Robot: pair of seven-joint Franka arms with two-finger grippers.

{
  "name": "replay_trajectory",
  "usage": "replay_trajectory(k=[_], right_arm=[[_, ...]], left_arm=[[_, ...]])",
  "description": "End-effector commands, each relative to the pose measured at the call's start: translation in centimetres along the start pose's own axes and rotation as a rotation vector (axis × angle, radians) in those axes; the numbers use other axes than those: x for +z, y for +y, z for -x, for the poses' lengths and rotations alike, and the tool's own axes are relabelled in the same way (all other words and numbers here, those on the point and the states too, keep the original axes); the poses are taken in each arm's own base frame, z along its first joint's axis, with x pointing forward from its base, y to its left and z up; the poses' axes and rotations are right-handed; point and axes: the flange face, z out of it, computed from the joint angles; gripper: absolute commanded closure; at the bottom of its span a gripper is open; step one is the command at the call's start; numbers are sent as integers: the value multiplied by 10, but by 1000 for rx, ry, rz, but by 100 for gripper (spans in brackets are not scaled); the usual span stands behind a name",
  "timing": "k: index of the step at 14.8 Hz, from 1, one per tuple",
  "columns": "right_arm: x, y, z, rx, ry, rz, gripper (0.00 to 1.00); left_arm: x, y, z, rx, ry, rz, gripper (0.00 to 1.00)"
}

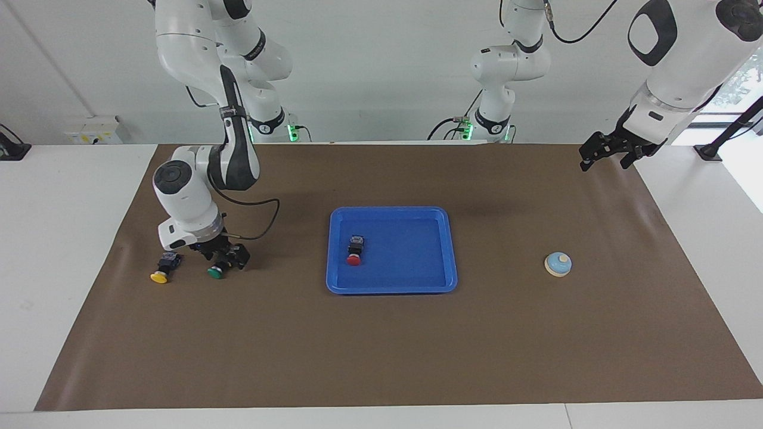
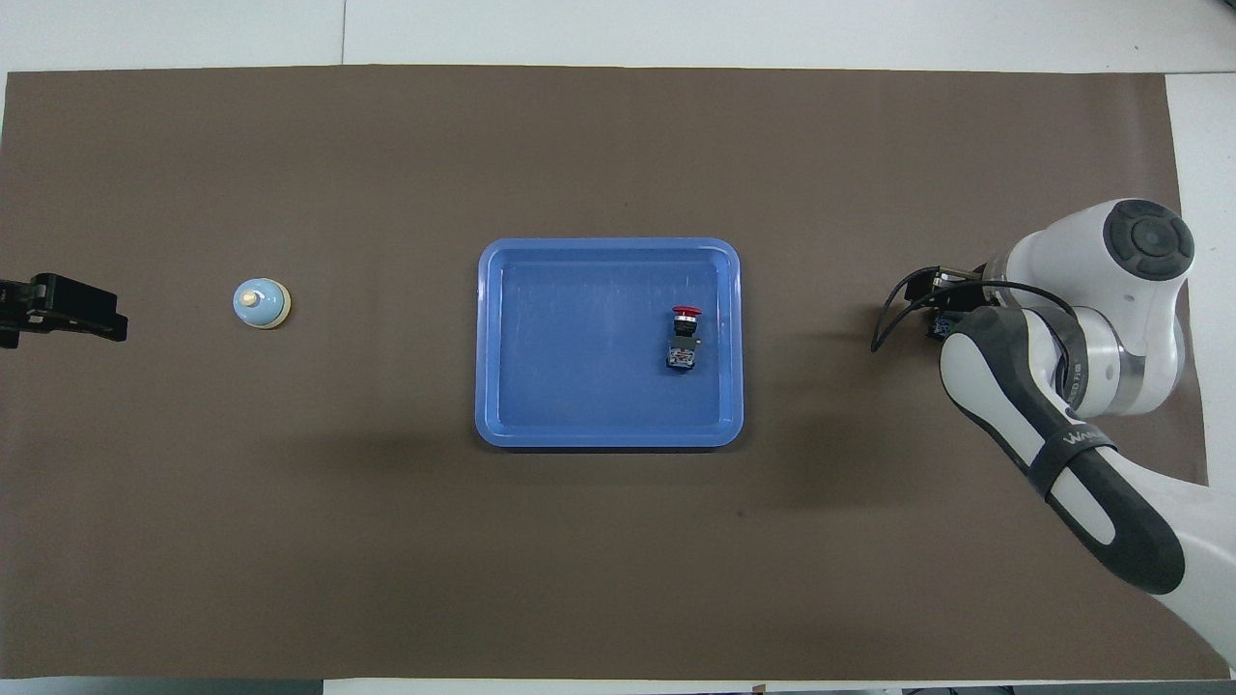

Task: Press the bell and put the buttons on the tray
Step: 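Grasp the green-capped button with the right gripper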

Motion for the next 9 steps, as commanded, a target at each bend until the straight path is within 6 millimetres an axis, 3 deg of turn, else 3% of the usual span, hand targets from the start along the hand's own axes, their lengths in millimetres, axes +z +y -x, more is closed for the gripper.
replay_trajectory(k=[1,2,3,6,9], right_arm=[[5,7,4,-40,2,0,65],[5,7,5,-48,-6,3,92],[4,7,5,-60,-14,5,100],[-5,0,4,-79,-22,9,100],[-36,-20,-7,-102,-45,19,100]], left_arm=[[-5,-1,3,-14,2,13,0],[-5,-1,3,-14,2,13,0],[-5,-1,3,-14,2,13,0],[-5,-1,3,-14,2,13,0],[-5,-1,3,-14,2,13,0]])
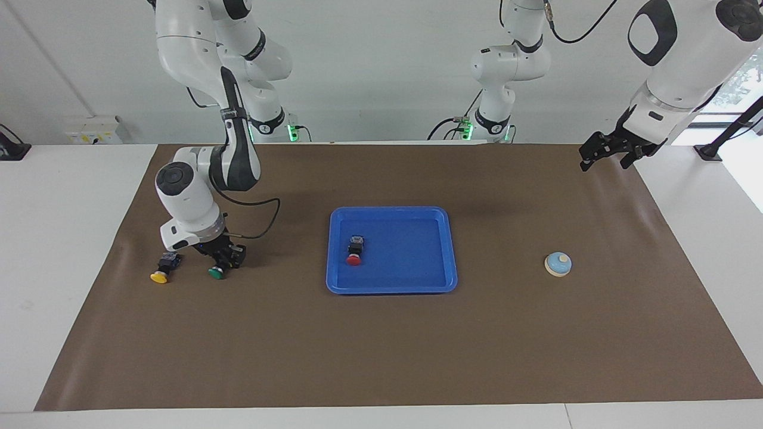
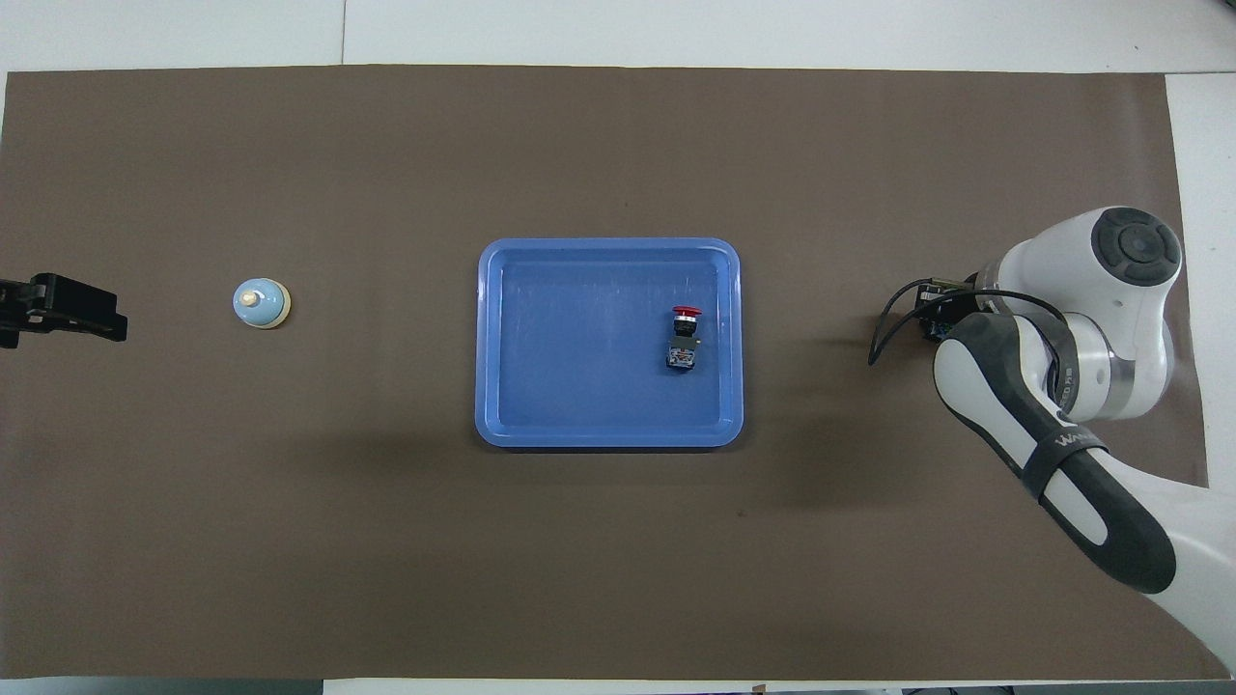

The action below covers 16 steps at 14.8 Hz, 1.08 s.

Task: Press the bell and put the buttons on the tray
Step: 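Grasp the green-capped button with the right gripper, then carry the green button into the tray beside the red one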

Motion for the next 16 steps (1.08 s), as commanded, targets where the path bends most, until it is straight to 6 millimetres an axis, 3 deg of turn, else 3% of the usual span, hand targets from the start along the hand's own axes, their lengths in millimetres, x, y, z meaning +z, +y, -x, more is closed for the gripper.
replay_trajectory(k=[1,3,5,7,9,11,12,14,16], right_arm=[[-42,-27,-9,-56,-12,11,100],[-69,-61,-9,-78,-32,8,100],[-94,-114,4,-71,-33,16,100],[-116,-174,27,-79,-28,20,100],[-125,-225,56,-85,-30,22,100],[-119,-297,97,-57,-66,-14,100],[-117,-320,106,-38,-61,-17,100],[-98,-365,119,-16,-67,-26,100],[-77,-389,127,0,-59,-31,100]], left_arm=[[-5,-1,3,-14,2,13,0],[-5,-1,3,-14,2,13,0],[-5,-1,3,-14,2,13,0],[-5,-1,3,-14,2,13,0],[-5,-1,3,-14,2,13,0],[-5,-1,3,-14,2,13,0],[-5,-1,3,-14,2,13,0],[-5,-1,3,-14,2,13,0],[-5,-1,3,-14,2,13,0]])
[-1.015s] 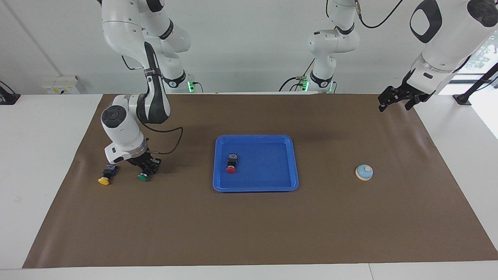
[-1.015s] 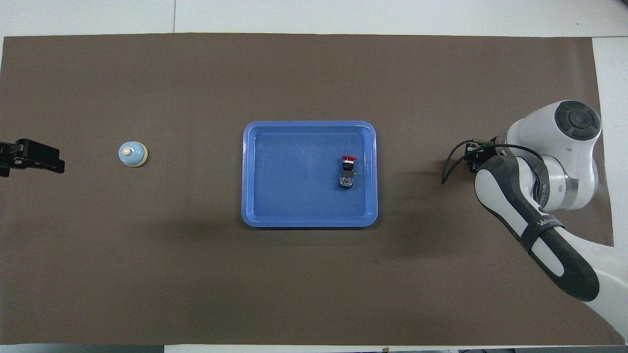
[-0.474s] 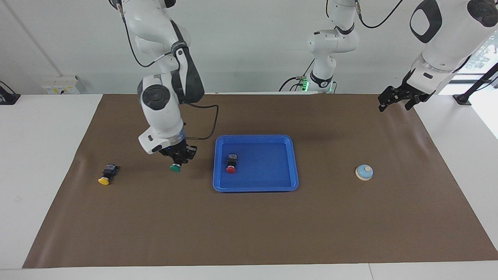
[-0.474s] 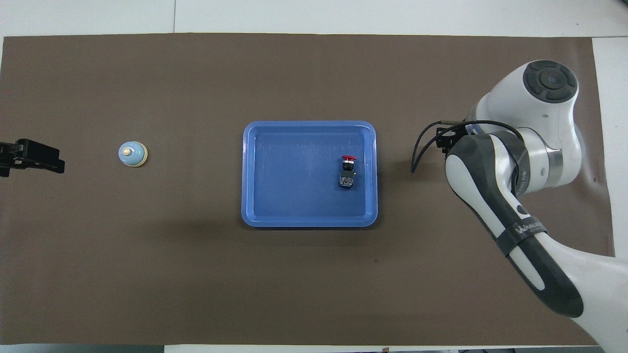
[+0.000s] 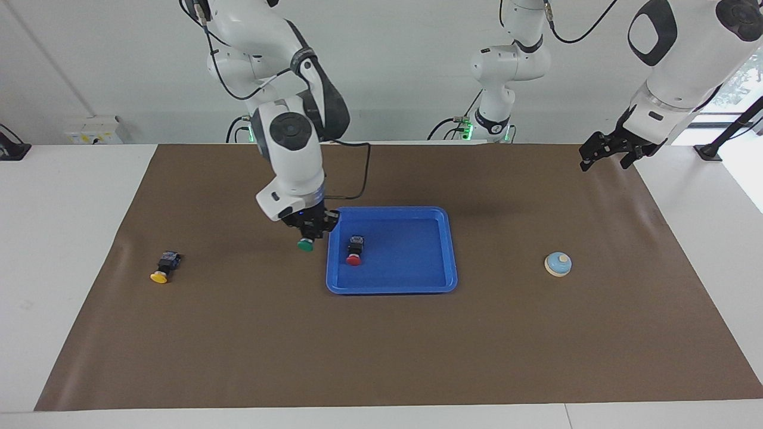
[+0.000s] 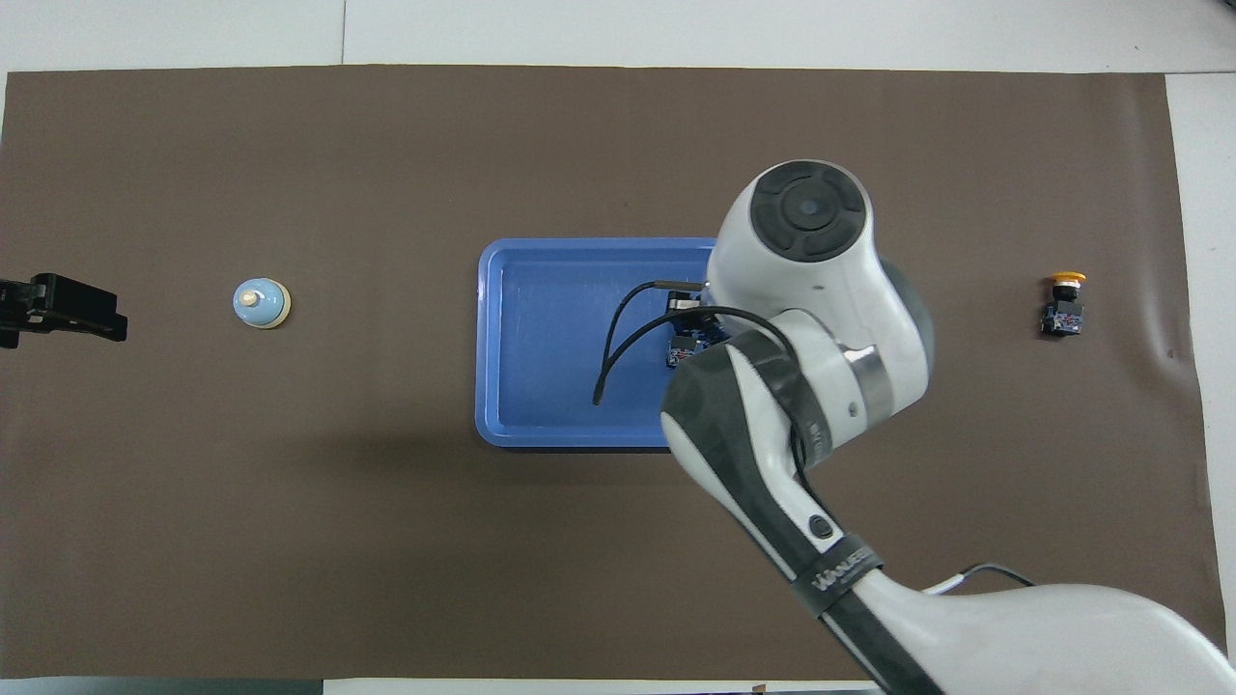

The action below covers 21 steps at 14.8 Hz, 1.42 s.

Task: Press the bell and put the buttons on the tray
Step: 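Carry the green button into the tray beside the red one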

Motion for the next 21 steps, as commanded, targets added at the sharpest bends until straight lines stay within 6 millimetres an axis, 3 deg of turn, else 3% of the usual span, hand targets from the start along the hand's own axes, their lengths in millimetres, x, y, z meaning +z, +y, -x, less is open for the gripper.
replay_trajectory(k=[1,7,12,13,14,19,21], right_arm=[[23,-20,-20,41,19,-48,100],[76,-20,-16,32,23,-51,100],[81,-16,-14,41,15,-43,100],[81,-17,-13,45,13,-43,40],[80,-18,-12,59,10,-39,0],[65,-12,-12,85,-14,3,0],[40,-1,-21,100,-12,12,0]], left_arm=[[-5,-1,3,-14,2,13,0],[-5,-1,3,-14,2,13,0],[-5,0,3,-13,2,13,0],[-5,-1,3,-14,2,13,0],[-5,-1,3,-14,2,13,0],[-5,-1,3,-14,2,13,0],[-5,-1,3,-14,2,13,0]])
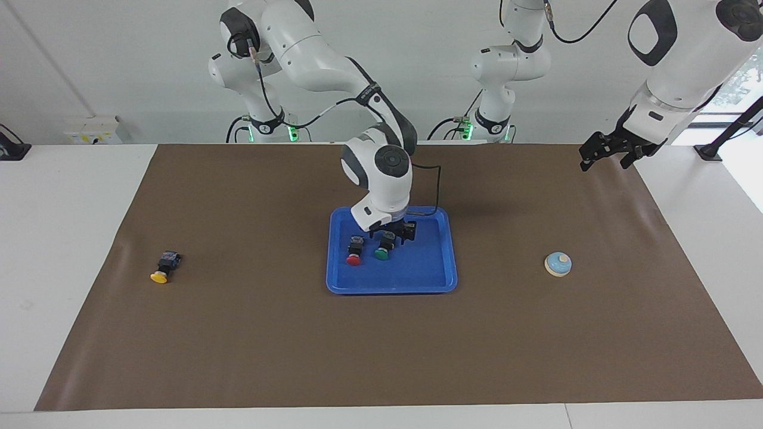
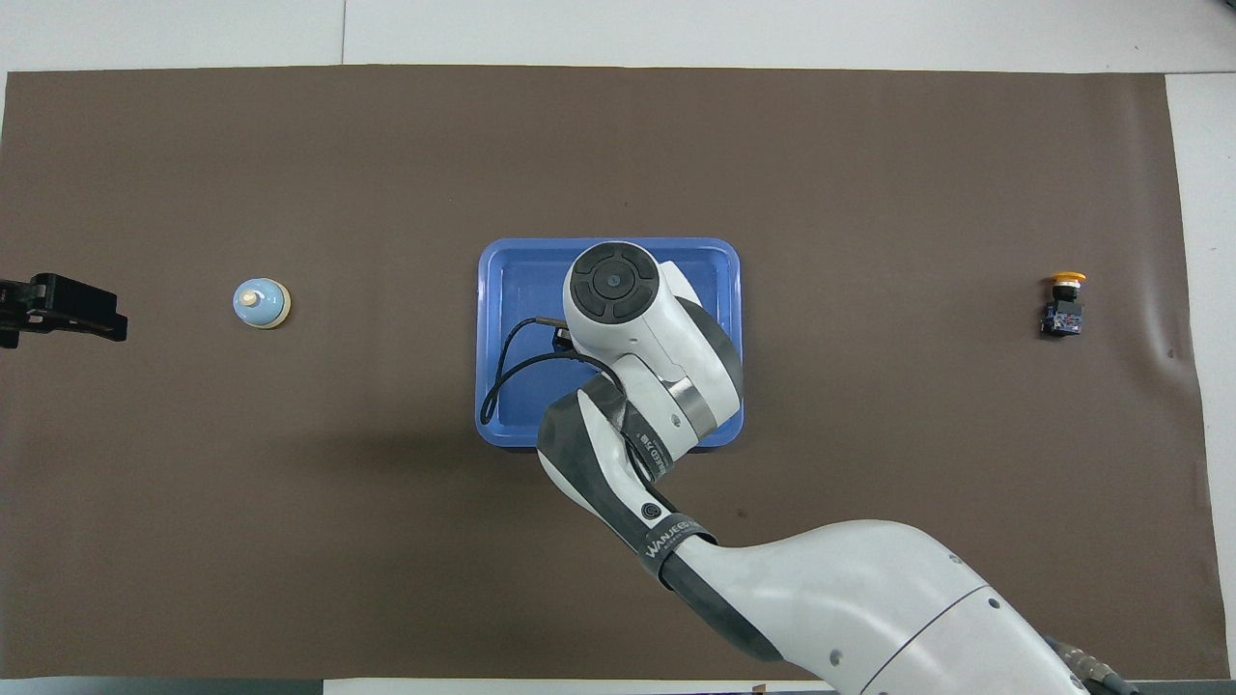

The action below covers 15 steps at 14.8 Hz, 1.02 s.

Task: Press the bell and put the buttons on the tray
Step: 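Carry the green button into the tray beside the red one, then open the right gripper and move it toward the yellow button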

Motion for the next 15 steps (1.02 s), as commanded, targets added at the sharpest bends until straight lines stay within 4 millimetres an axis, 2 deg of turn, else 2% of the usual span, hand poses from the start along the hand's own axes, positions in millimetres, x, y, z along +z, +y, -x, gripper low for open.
replay_trajectory(k=[1,3,6,8,11,13,15], right_arm=[[-45,22,-14,50,8,-4,0],[-77,54,-33,89,32,-24,0],[-115,130,-79,66,30,-25,0],[-127,188,-112,72,18,-18,0],[-130,274,-150,-32,-14,-1,0],[-125,337,-173,-96,-12,32,0],[-117,393,-183,-110,-27,29,0]], left_arm=[[-5,-1,3,-16,2,13,0],[-5,-1,3,-14,2,13,0],[-5,-1,3,-14,2,13,0],[-5,-1,3,-14,2,13,0],[-5,-1,3,-14,2,13,0],[-5,-1,3,-14,2,13,0],[-5,-1,3,-14,2,13,0]])
